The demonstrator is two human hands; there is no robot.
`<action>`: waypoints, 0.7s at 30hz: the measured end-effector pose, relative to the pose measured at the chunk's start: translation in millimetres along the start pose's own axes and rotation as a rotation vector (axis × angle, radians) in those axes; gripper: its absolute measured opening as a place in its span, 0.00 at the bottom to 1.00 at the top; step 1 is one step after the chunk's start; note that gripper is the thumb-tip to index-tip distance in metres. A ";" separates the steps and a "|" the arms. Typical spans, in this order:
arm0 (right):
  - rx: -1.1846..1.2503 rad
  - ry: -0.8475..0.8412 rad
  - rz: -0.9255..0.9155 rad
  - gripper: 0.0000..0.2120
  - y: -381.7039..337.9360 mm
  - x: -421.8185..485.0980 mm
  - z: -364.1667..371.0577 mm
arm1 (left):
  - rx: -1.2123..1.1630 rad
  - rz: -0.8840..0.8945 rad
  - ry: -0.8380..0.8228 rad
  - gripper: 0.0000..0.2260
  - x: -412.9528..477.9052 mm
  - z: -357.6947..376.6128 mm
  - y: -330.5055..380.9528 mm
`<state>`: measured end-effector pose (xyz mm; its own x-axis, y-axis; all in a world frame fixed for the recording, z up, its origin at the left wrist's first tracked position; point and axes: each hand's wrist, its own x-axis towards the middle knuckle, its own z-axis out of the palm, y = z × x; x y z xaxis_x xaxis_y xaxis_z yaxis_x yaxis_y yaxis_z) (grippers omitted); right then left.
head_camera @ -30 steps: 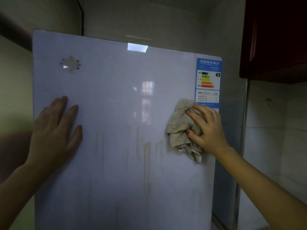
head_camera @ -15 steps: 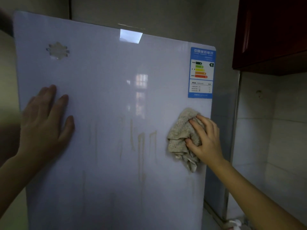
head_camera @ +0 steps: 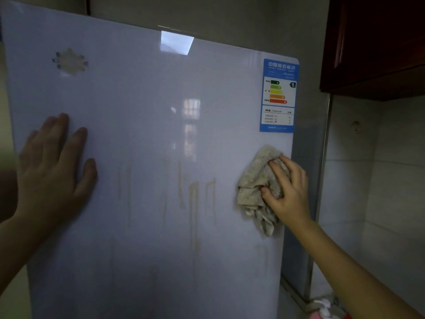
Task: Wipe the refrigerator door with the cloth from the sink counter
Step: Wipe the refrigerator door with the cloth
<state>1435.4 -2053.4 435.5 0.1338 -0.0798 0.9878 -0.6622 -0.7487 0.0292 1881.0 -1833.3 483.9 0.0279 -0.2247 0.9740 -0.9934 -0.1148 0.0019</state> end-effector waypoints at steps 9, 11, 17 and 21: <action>0.053 0.055 0.135 0.31 -1.2 33.6 -3.2 | -0.021 -0.030 0.031 0.30 -2.5 5.0 -0.4; 0.020 -0.004 0.043 0.32 -3.1 11.9 -0.7 | -0.045 -0.040 0.030 0.30 -3.5 6.3 -0.1; -0.043 -0.034 -0.052 0.31 6.1 12.2 -5.3 | -0.104 -0.081 0.006 0.28 -4.2 11.0 -2.2; 0.010 0.048 0.076 0.31 5.0 36.2 -3.4 | -0.124 -0.081 0.016 0.30 -5.8 11.4 -3.6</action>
<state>1434.5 -2057.8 471.9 0.0474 -0.1053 0.9933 -0.6621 -0.7479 -0.0476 1885.7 -1842.6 475.7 0.1079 -0.2040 0.9730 -0.9941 -0.0113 0.1078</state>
